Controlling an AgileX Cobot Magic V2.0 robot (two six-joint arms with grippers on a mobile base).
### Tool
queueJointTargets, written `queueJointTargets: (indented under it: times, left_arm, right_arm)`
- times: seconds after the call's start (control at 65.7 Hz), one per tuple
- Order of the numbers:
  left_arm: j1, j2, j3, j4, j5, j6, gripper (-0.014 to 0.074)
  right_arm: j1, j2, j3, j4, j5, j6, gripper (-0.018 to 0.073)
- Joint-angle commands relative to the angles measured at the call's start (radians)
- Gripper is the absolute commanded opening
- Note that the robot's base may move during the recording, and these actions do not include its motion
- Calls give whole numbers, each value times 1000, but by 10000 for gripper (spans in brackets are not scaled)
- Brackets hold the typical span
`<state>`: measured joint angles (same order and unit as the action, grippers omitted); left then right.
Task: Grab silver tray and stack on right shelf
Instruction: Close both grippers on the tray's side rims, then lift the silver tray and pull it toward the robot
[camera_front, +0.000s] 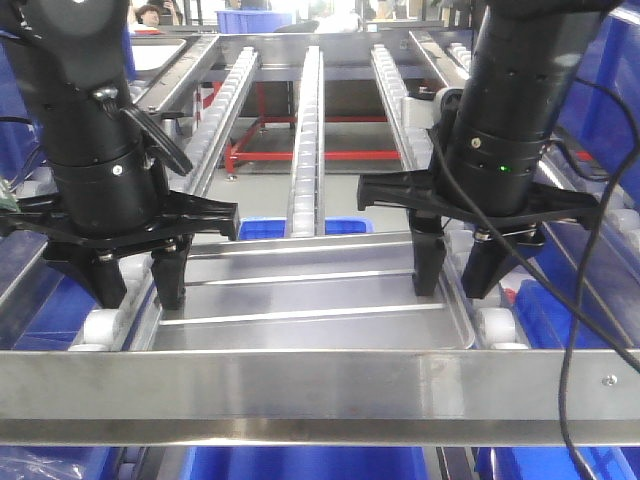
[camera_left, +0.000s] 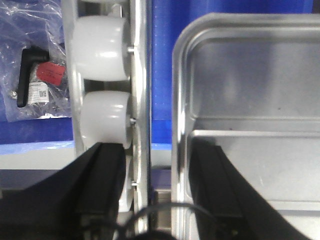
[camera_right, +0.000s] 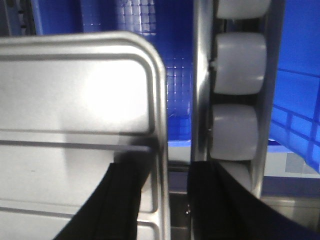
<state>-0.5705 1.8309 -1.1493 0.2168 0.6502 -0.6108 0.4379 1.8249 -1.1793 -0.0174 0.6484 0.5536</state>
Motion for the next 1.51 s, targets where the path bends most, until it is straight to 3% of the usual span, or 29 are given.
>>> queueJointTargets:
  times: [0.0,0.091,0.228,0.381,0.578,0.7,1.233,1.492]
  left_arm:
    - [-7,-37,-22,-7,-5,-2,232]
    - [-7,-37,-22,-7,-5,-2,232]
    - [-7,-37,-22,-13,-5,-2,205]
    - [-7,-37,-22,-26,-5,-2,61]
    - [-7,-37,-22,-36,-5,-2,-99]
    - [-7,-37,-22,-39,-5,-2,-97]
    - [-3,-37,-24,-41,-5,-2,-97]
    - [-3,-47,-115,-38,85,1,-98]
  right_arm:
    - [-4,-42,-19,-4,-44,0,373]
    - [-4,-33,-19,-3,-42,-8,356]
    - [-4,-29,-19,-3,-34,-8,244]
    - [-4,-29,-19,-3,-35,-8,132]
    - [-4,-29,-19,-3,-33,-8,89]
    - [-4,-29,-19,-3,-29,-8,50]
    - [-4,-30,-20,-3,-10,-8,51]
    - [-5,-58,-61,-2,36,-8,51]
